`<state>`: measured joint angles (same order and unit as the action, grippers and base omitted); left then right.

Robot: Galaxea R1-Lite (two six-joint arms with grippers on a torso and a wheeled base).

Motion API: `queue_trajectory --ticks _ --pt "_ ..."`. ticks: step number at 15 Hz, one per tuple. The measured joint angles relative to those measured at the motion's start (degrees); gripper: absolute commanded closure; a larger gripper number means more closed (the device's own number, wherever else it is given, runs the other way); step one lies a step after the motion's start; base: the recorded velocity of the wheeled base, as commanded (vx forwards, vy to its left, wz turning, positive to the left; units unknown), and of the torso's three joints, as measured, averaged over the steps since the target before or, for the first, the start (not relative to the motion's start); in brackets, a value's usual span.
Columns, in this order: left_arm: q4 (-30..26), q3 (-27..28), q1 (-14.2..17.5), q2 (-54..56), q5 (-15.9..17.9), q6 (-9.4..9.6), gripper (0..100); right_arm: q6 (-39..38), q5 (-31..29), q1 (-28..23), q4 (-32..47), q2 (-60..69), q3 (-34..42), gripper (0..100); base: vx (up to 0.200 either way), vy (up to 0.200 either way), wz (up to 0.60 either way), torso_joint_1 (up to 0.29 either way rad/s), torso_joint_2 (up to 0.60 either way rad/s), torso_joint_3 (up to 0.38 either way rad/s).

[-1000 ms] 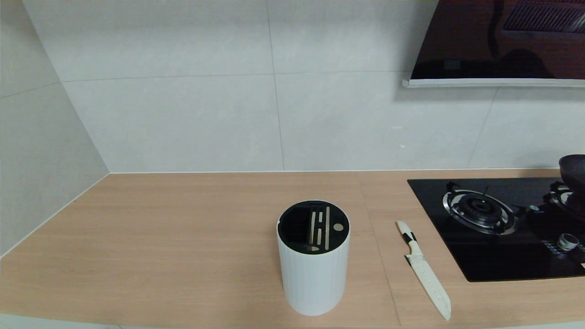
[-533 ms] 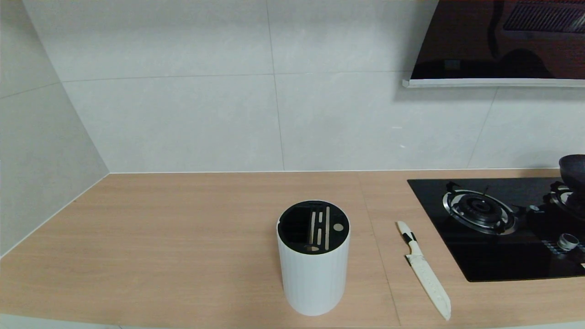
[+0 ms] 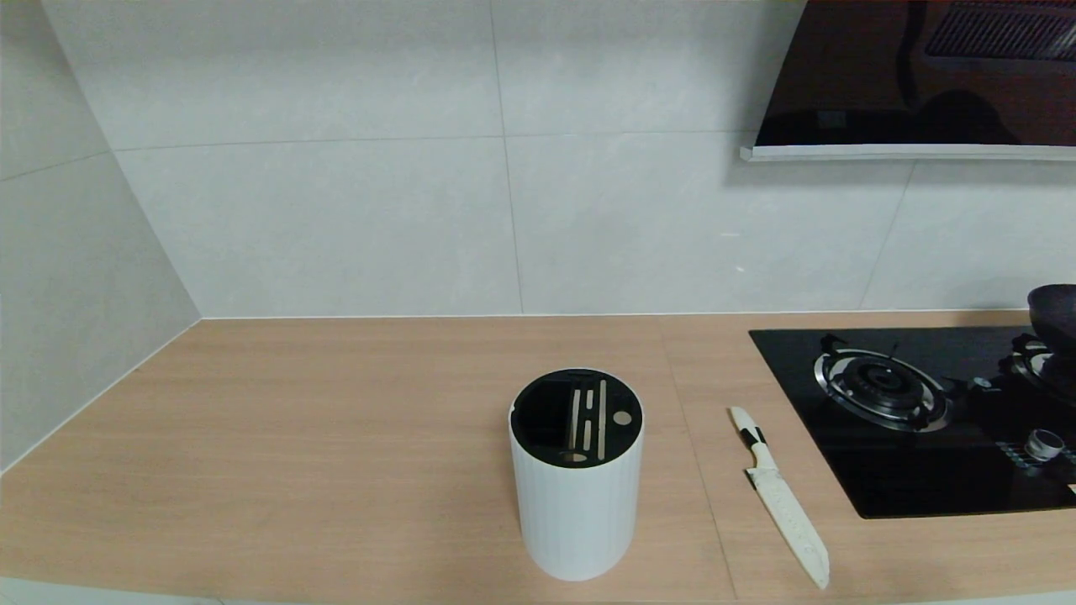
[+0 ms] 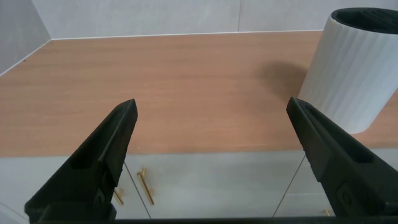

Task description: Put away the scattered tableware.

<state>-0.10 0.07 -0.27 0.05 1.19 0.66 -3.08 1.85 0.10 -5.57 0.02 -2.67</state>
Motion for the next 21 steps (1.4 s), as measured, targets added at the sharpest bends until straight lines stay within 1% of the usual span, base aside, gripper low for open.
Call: queue_trajectory --ticks 3,5,7,10,13,18,21 --pt "0.00 0.00 -0.02 0.00 0.02 -0.04 0 0.07 5.67 0.06 3.22 -1.91 -2.26 0 0.000 0.000 0.00 0.000 0.00 0.000" --pt "0.00 0.00 -0.02 -0.02 0.00 -0.01 0 0.05 10.00 0.09 4.46 -5.61 -4.52 0 0.000 0.000 0.00 0.000 0.00 0.000" --pt "0.00 0.00 -0.02 -0.02 0.00 -0.04 0 -0.15 13.36 0.11 4.91 -11.22 -6.53 0 0.000 0.000 0.00 0.000 0.00 0.000" --pt "0.00 0.00 -0.02 -0.02 -0.02 -0.04 0 -0.59 15.25 0.17 4.89 -23.17 -10.45 0 0.000 0.000 0.00 0.000 0.00 0.000" --pt "0.00 -0.05 -0.02 -0.02 0.00 -0.04 0 -1.43 15.25 2.02 4.43 -36.38 -17.05 0 0.000 0.000 0.00 0.000 0.00 0.000" --pt "0.00 0.00 -0.02 -0.02 -0.02 -0.04 0 -1.62 8.90 10.75 -0.41 -56.83 -27.95 0 0.000 0.000 0.00 0.000 0.00 0.000" --pt "0.00 0.00 -0.02 -0.02 0.02 -0.06 0 -1.34 6.46 12.98 -1.43 -68.11 -35.00 0 0.000 0.000 0.00 0.000 0.00 0.000"
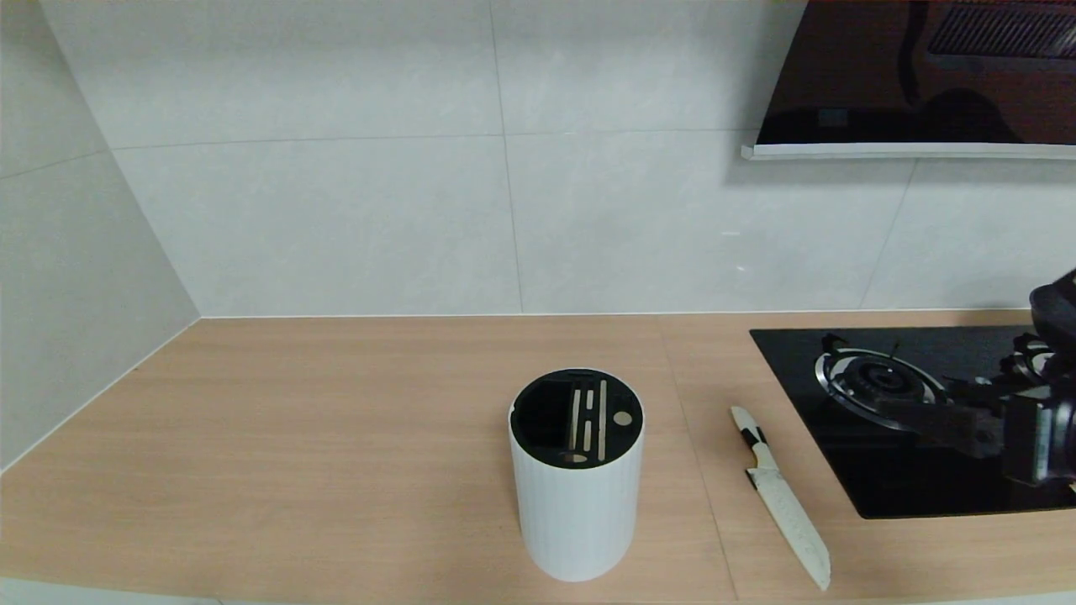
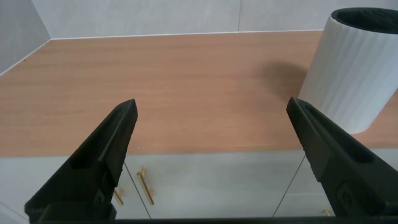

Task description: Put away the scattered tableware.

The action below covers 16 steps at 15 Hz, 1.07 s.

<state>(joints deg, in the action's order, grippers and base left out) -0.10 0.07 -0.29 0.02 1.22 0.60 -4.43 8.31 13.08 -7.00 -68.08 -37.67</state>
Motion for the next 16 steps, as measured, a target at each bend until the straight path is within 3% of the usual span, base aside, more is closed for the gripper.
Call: queue_trajectory --ticks 3,16 --pt "0.02 0.00 -0.01 0.00 -0.07 0.02 0 0.02 -1.72 1.68 -2.74 -9.47 -3.45 0 0.000 0.000 0.00 0.000 0.00 0.000" --pt "0.00 -0.02 0.00 0.00 -0.10 -0.22 0 -0.17 -14.87 3.43 -22.67 -37.75 0.52 0 0.000 0.000 0.00 0.000 0.00 0.000"
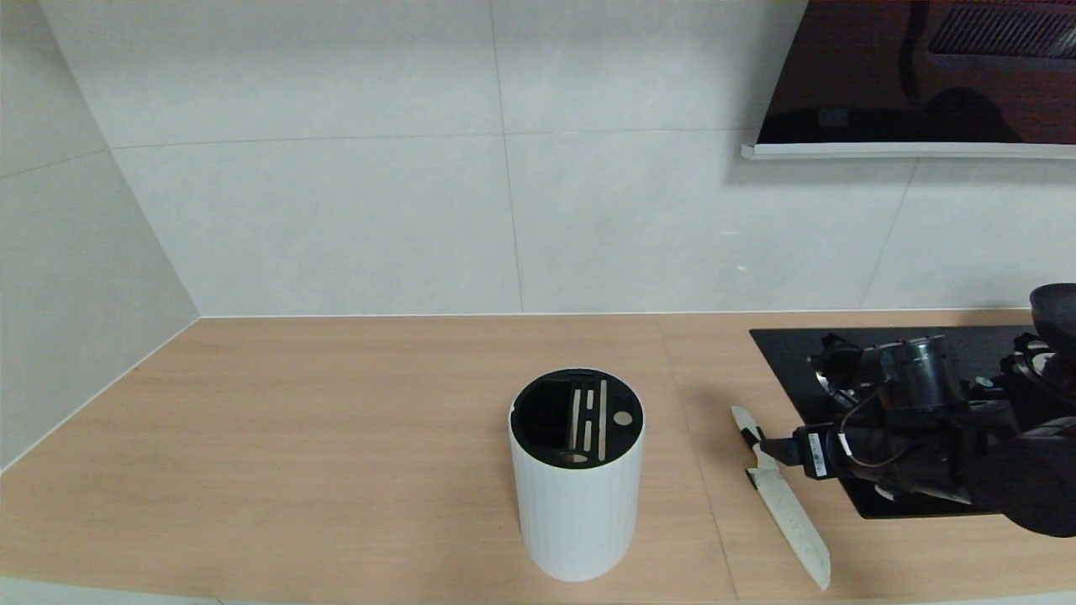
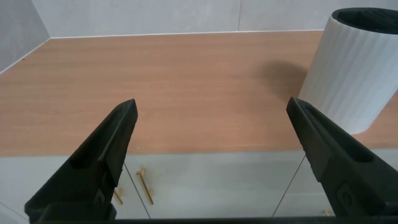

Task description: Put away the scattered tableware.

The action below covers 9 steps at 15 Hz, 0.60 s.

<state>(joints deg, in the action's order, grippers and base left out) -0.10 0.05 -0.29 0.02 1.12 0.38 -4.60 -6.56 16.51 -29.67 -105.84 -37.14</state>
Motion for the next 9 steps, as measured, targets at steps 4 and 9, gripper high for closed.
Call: queue_trajectory --ticks 4,9 --pt "0.00 0.00 0.00 0.00 -0.01 0.02 0 -0.38 -5.18 0.96 -7.98 -7.69 -0.20 0 0.000 0.000 0.00 0.000 0.00 0.000" --pt "0.00 0.02 0.00 0.00 0.02 0.02 0 -3.83 -5.95 2.38 -11.50 -13.81 -0.52 0 0.000 0.000 0.00 0.000 0.00 0.000"
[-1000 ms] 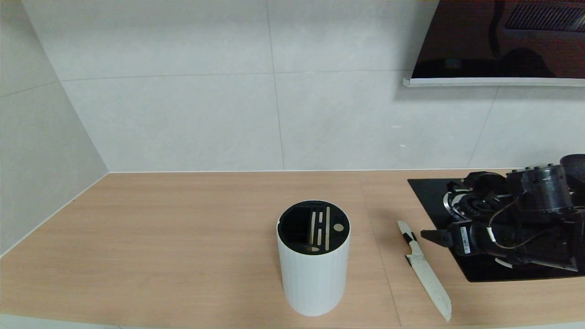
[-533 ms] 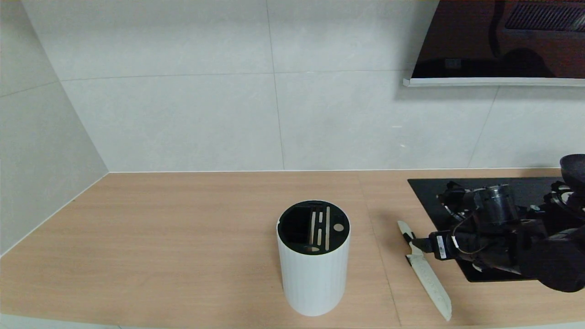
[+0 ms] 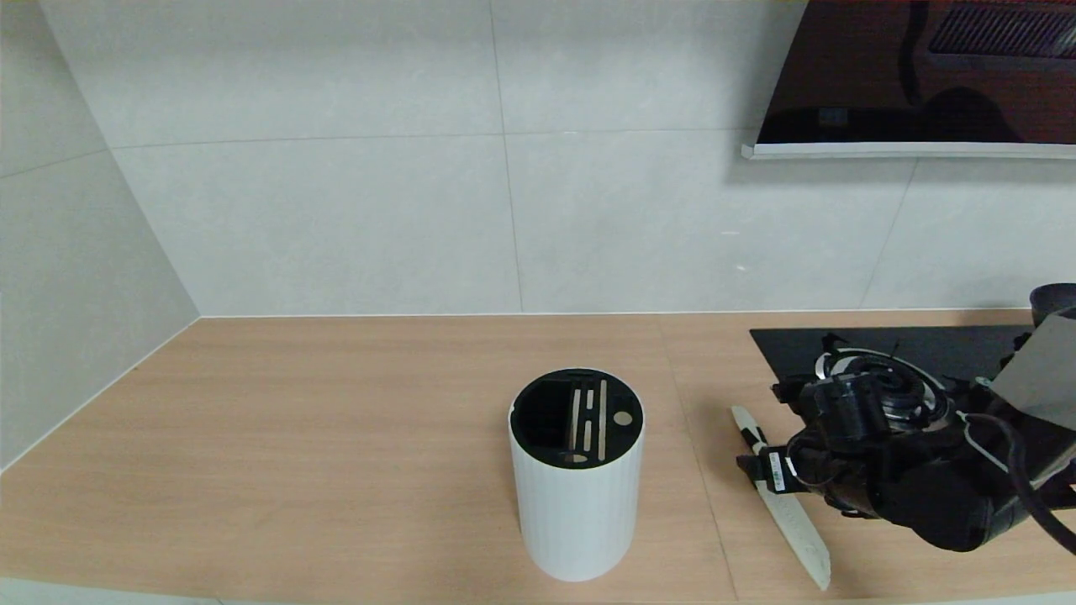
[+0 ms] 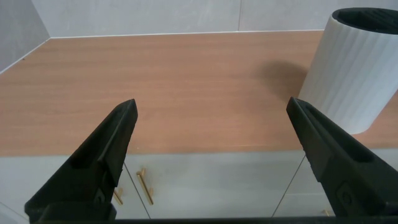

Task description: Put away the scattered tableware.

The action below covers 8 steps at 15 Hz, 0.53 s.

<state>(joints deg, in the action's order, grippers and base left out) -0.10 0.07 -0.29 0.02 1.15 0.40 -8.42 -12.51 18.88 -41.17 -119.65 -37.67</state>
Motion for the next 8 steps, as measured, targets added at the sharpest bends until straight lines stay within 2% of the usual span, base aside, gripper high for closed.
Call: queue_trajectory --ticks 8 --pt "0.00 0.02 0.02 0.00 0.00 -0.02 0 -0.99 -0.16 0.43 -3.34 -6.17 -0.56 0 0.000 0.000 0.00 0.000 0.00 0.000"
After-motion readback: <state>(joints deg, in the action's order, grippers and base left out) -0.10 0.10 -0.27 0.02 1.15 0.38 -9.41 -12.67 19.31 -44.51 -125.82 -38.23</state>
